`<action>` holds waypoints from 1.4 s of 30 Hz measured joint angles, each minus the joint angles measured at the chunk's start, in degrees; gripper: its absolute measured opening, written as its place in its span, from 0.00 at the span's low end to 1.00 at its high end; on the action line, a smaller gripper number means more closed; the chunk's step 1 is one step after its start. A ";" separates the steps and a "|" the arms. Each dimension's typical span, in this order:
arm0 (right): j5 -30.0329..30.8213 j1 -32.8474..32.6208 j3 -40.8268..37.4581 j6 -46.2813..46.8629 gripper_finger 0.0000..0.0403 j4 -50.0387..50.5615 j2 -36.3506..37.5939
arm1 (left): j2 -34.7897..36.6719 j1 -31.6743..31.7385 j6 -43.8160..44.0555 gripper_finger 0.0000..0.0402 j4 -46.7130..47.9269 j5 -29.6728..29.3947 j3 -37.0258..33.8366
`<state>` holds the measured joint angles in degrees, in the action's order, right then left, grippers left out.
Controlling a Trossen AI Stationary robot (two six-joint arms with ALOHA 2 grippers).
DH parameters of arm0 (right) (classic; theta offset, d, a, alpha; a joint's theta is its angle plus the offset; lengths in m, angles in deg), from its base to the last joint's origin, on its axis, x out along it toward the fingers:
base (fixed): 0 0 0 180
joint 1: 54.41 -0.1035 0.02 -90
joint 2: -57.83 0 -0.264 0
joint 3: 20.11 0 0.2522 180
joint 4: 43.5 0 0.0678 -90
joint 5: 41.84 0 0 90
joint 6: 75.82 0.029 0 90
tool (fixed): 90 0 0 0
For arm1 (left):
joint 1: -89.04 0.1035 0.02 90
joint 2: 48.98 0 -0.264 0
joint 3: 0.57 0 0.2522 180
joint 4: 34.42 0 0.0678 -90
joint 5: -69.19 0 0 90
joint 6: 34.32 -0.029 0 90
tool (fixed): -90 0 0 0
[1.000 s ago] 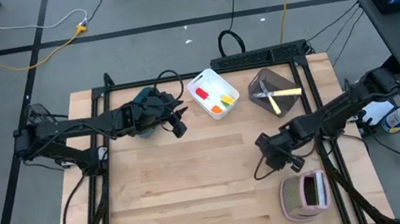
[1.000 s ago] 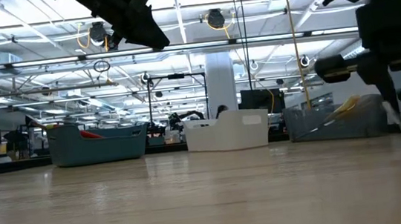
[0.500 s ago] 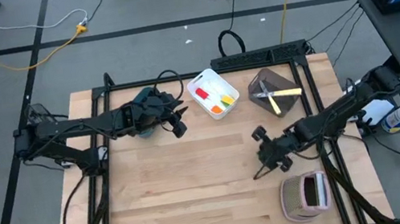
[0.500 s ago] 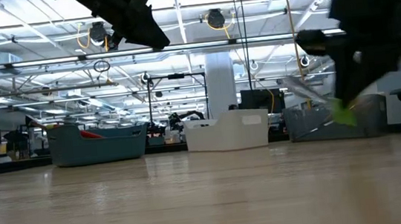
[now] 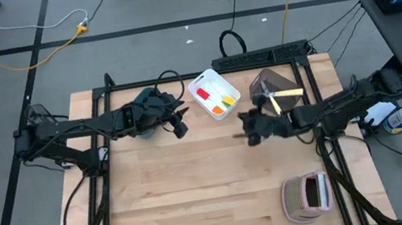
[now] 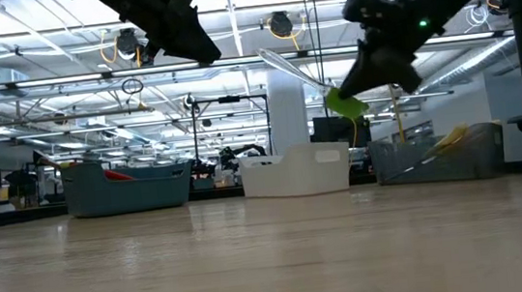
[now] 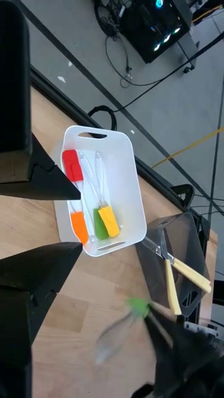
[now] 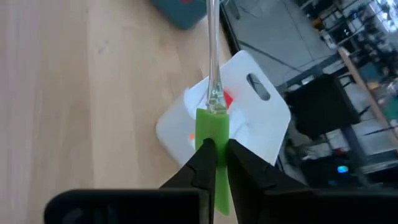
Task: Pick & Place Kitchen Items
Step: Put the green spatula into the white bin
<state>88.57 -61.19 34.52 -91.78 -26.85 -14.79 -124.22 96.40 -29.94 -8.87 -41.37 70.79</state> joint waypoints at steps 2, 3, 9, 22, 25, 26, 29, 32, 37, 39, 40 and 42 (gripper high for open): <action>-2.09 2.96 0.00 0.34 0.05 -3.05 0.00 | 0.00 0.00 -0.08 0.30 -0.02 0.00 0.00; -4.18 4.47 0.00 0.37 0.05 -4.13 0.00 | 0.00 0.01 -0.17 0.30 -0.02 0.00 0.00; -12.55 12.74 0.02 6.39 0.05 -13.05 -0.62 | 0.00 0.00 -1.29 0.30 -0.04 0.00 0.00; -19.74 24.29 0.04 18.11 0.05 -24.13 -9.59 | 0.00 0.02 -1.38 0.30 -0.04 0.02 0.00; -19.88 25.70 0.02 18.37 0.05 -23.25 -12.19 | 0.00 0.01 -1.36 0.30 -0.04 0.02 0.00; -19.94 26.05 0.02 18.66 0.05 -23.49 -13.02 | 0.00 0.02 -1.36 0.30 -0.04 0.02 0.00; -23.01 27.40 1.10 20.27 0.04 -21.85 -15.02 | 0.00 0.00 -1.38 0.30 -0.03 0.02 0.00; -25.61 28.49 3.13 21.52 0.04 -18.50 -16.12 | 0.00 0.01 -1.38 0.30 -0.04 0.02 0.00; -25.67 30.44 5.70 22.67 0.04 -11.24 -16.44 | 0.00 0.02 -1.38 0.30 -0.04 -0.02 0.00; -25.67 31.56 5.79 24.35 0.04 -9.37 -16.44 | 0.00 0.00 -1.38 0.30 -0.04 -0.04 0.00; -25.71 32.13 5.79 25.06 0.04 -8.30 -16.44 | 0.00 0.00 -1.38 0.30 -0.04 -0.03 0.00; -25.71 33.29 5.90 26.19 0.04 -6.50 -16.37 | 0.00 0.02 -1.38 0.30 -0.04 -0.07 0.00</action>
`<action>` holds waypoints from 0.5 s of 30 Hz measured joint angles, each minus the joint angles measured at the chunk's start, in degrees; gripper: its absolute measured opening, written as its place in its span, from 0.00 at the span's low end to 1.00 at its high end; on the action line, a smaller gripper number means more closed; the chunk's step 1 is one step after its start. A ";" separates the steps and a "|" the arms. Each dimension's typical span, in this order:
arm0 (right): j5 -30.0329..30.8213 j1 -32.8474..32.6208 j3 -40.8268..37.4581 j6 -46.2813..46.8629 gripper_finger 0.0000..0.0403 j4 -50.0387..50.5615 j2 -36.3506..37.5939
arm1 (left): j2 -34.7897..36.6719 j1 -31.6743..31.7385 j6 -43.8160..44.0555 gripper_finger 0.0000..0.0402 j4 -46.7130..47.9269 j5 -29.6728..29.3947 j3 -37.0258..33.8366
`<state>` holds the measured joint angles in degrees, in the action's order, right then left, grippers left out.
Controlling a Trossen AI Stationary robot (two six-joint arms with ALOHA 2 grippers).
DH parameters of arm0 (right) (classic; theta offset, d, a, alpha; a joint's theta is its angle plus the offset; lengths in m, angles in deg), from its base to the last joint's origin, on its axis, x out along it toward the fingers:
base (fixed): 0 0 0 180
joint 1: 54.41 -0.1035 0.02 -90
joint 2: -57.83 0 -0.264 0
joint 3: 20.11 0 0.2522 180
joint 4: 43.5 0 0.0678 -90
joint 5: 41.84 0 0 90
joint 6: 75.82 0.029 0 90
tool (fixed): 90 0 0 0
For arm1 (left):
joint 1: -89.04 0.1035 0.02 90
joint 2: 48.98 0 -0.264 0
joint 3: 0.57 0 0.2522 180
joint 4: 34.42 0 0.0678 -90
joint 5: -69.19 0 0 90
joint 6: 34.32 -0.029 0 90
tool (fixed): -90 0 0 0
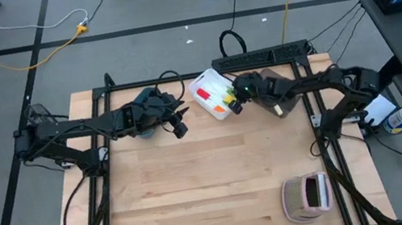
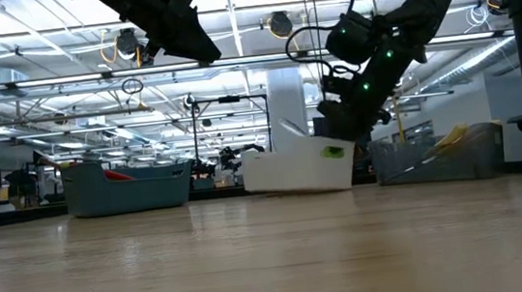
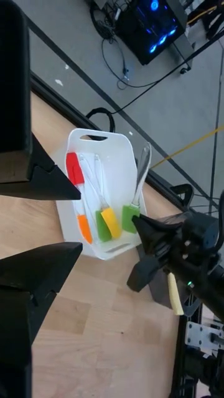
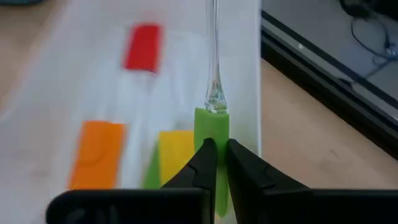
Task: Pick & Place Kitchen Items
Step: Put the green spatula into the white bin
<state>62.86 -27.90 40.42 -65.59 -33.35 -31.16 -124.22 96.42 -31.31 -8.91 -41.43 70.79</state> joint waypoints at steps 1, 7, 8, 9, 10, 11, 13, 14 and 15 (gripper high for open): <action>0.00 0.52 0.01 0.38 0.04 0.77 0.02 | 0.00 0.02 0.00 0.30 0.00 0.01 0.00; -0.21 2.34 -0.02 0.62 0.05 2.59 -0.05 | 0.00 0.04 0.00 0.30 0.00 -0.02 0.00; -0.24 2.40 -0.02 0.50 0.05 2.50 -0.05 | 0.00 0.04 0.00 0.30 0.00 -0.02 0.00; -0.63 2.41 -0.02 0.48 0.06 2.39 -0.05 | 0.00 0.04 0.00 0.30 0.00 -0.02 0.00; -1.59 2.46 -0.02 0.43 0.06 2.24 -0.05 | 0.00 0.04 0.00 0.30 0.00 -0.02 0.00; -2.54 2.47 -0.02 0.02 0.08 2.10 -0.05 | 0.00 0.04 0.00 0.30 0.00 -0.02 0.00; -4.40 2.42 -0.04 -1.16 0.11 1.70 -0.05 | 0.00 0.04 0.00 0.30 0.00 -0.03 0.00; -4.48 2.38 -0.09 -1.47 0.12 1.58 -0.05 | 0.00 0.04 0.02 0.30 0.00 -0.04 0.00; -4.39 2.31 -0.11 -1.55 0.14 1.49 -0.07 | 0.00 0.04 0.00 0.30 0.00 -0.04 0.00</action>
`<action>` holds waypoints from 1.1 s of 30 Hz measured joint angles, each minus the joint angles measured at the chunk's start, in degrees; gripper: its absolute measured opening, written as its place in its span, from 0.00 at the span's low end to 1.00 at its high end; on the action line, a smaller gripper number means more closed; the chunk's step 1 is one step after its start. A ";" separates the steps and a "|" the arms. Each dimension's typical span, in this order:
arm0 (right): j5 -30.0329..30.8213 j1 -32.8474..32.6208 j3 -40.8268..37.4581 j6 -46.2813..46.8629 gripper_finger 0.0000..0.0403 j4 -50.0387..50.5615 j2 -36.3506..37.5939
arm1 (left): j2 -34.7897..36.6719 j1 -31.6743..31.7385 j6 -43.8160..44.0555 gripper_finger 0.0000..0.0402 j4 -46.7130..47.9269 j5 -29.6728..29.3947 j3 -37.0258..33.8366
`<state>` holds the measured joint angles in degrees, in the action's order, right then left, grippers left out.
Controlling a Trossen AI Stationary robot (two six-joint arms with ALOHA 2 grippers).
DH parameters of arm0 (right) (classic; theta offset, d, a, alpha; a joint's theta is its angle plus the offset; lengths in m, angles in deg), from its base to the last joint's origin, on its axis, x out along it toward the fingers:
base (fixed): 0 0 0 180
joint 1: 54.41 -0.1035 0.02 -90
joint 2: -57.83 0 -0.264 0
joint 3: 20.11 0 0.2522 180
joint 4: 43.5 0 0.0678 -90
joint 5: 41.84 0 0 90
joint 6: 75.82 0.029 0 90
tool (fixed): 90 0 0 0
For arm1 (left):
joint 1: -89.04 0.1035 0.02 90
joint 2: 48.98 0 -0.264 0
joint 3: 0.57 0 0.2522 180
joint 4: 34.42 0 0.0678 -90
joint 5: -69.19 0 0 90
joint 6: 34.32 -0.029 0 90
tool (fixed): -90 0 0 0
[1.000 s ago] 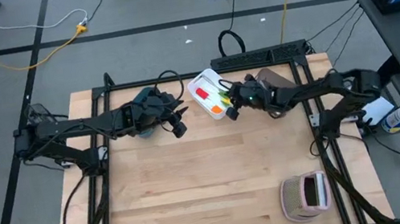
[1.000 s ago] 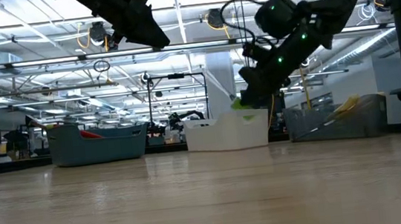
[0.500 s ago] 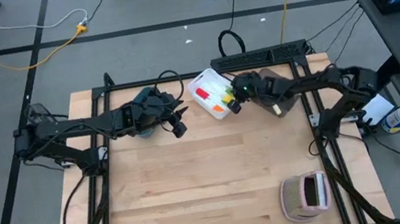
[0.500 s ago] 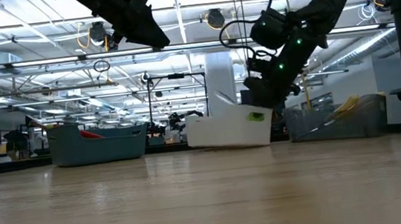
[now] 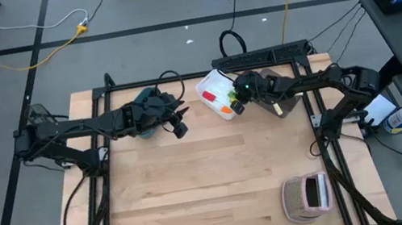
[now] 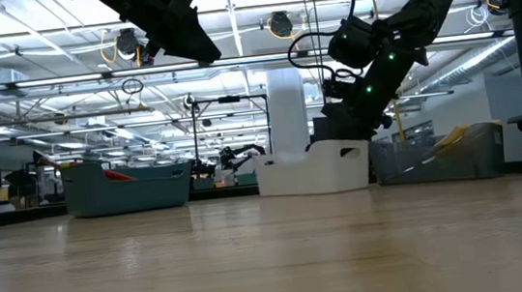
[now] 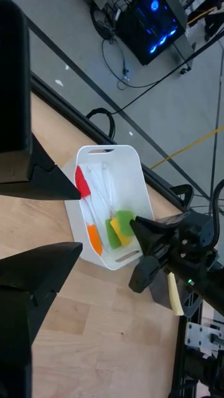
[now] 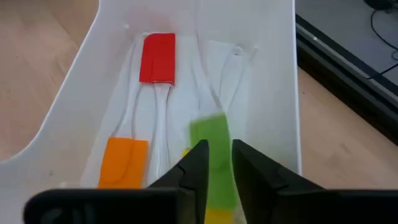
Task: Pick & Place Kitchen Items
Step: Put the green spatula into the white bin, then return to Home Position
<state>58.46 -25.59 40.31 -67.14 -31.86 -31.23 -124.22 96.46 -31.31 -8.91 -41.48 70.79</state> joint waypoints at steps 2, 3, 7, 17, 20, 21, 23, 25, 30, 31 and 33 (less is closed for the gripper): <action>0.08 0.01 0.00 0.02 0.18 -0.05 0.00 | 0.00 0.00 0.00 0.30 0.00 0.00 0.00; 0.11 0.01 0.00 0.14 0.19 -0.05 -0.01 | 0.00 0.00 0.01 0.30 0.00 0.00 0.00; 0.15 0.03 -0.02 0.58 0.25 -0.20 -0.02 | 0.00 0.00 0.00 0.30 0.00 -0.02 0.00; -0.09 -1.88 -0.09 0.71 0.27 -10.93 -0.04 | 0.00 -0.04 0.02 0.30 0.02 0.02 0.00; -0.11 -3.39 -0.09 0.14 0.26 -13.58 -0.04 | 0.00 -0.04 0.02 0.30 0.02 0.02 0.00; -0.11 -3.99 -0.09 -0.90 0.26 -14.02 -0.04 | 0.00 -0.04 0.02 0.30 0.02 0.02 0.00; -0.58 -5.32 -0.09 -4.00 0.25 -14.36 -0.04 | 0.00 -0.04 0.02 0.30 0.02 -0.07 0.00; -2.97 -6.61 -0.09 -7.34 0.24 -14.32 -0.04 | 0.00 -0.07 0.02 0.30 0.04 -0.33 0.00; -11.53 -10.33 -0.09 -12.68 0.22 -14.33 -0.04 | 0.00 -0.50 0.12 0.30 0.22 -0.40 0.00; -13.23 -11.11 -0.09 -13.26 0.22 -14.31 0.03 | 0.00 -0.69 0.14 0.30 0.22 -0.40 0.00; -16.23 -12.76 -0.09 -13.78 0.21 -13.86 0.69 | 0.00 -1.05 0.18 0.30 0.24 -0.39 0.00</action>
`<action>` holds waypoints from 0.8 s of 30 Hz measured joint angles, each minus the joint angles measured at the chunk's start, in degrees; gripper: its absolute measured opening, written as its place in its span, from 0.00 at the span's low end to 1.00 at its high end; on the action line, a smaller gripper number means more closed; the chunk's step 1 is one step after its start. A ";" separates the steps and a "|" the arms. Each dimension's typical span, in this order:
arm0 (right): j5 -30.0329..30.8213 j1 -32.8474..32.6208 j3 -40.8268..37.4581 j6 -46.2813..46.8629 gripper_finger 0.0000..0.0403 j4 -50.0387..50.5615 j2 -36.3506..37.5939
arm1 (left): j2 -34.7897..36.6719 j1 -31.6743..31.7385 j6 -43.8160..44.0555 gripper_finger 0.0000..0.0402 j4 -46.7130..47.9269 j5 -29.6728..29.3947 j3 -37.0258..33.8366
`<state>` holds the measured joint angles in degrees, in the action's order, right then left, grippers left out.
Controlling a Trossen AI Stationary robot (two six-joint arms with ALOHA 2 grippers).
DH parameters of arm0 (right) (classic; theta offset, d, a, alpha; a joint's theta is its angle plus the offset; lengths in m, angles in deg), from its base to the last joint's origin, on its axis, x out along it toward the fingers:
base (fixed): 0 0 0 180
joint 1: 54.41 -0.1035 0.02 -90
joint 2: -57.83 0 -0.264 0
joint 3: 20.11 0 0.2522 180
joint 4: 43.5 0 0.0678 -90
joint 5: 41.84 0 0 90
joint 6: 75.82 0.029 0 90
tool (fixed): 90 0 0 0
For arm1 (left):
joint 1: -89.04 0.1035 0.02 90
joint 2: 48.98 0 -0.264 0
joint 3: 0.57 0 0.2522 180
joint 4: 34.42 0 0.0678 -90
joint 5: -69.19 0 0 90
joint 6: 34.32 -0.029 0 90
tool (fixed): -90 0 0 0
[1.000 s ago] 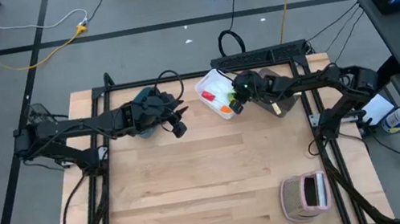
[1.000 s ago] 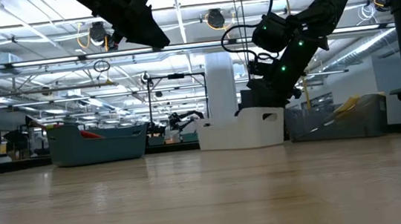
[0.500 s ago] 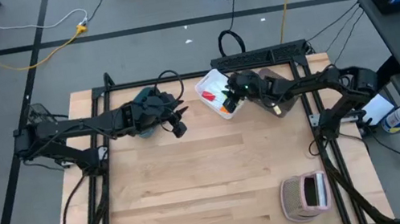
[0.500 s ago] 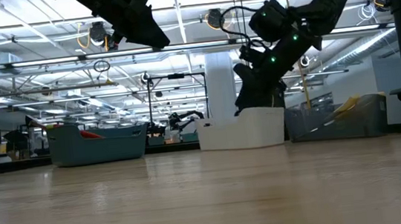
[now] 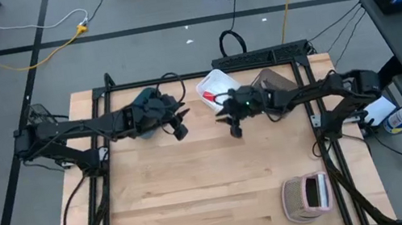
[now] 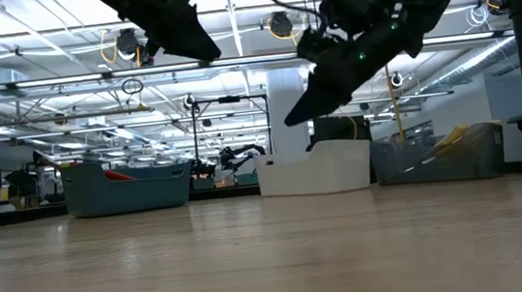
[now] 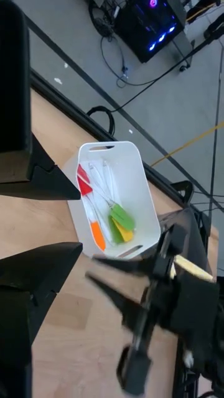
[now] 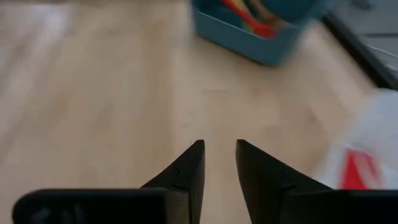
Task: Pick & Place Kitchen Items
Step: Return to Home Position
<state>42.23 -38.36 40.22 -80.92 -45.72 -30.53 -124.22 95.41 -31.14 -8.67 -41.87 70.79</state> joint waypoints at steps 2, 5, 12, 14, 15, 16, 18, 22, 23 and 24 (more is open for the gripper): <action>-2.50 -1.68 0.08 -0.25 0.20 -0.30 0.26 | 0.00 -0.38 0.44 0.30 0.15 0.00 0.00; -3.73 -4.12 -0.34 -0.41 0.19 1.12 2.58 | 0.01 -1.31 1.24 0.30 0.26 -0.05 0.00; -3.75 -8.90 -4.34 -0.31 0.16 1.76 13.43 | 5.85 -4.34 0.50 0.30 4.22 0.03 0.00; -3.82 -10.12 -6.16 -0.11 0.16 1.45 17.61 | 8.05 -5.11 0.54 0.30 4.84 0.02 0.04; -3.84 -10.88 -7.42 0.16 0.16 1.35 19.78 | 9.47 -5.52 0.39 0.30 6.81 0.04 0.04; -3.84 -11.65 -8.79 0.68 0.16 1.33 22.09 | 10.84 -5.93 0.95 0.30 8.56 0.02 0.04; -4.36 -13.09 -11.17 1.25 0.16 0.92 26.68 | 13.53 -6.50 3.01 0.30 10.38 0.06 0.04; -9.60 -15.72 -16.72 1.41 0.16 0.70 35.81 | 18.59 -8.49 0.57 0.30 14.58 0.21 0.04; -10.91 -16.32 -18.13 1.66 0.16 0.65 37.93 | 19.95 -9.01 -1.65 0.30 15.35 0.22 0.04; -11.94 -16.87 -19.50 2.06 0.16 0.61 40.16 | 21.21 -9.38 -4.92 0.30 16.77 0.24 0.04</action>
<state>30.29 -55.23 20.73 -78.86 -45.11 9.62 -103.01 86.04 -36.06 8.10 -41.63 70.84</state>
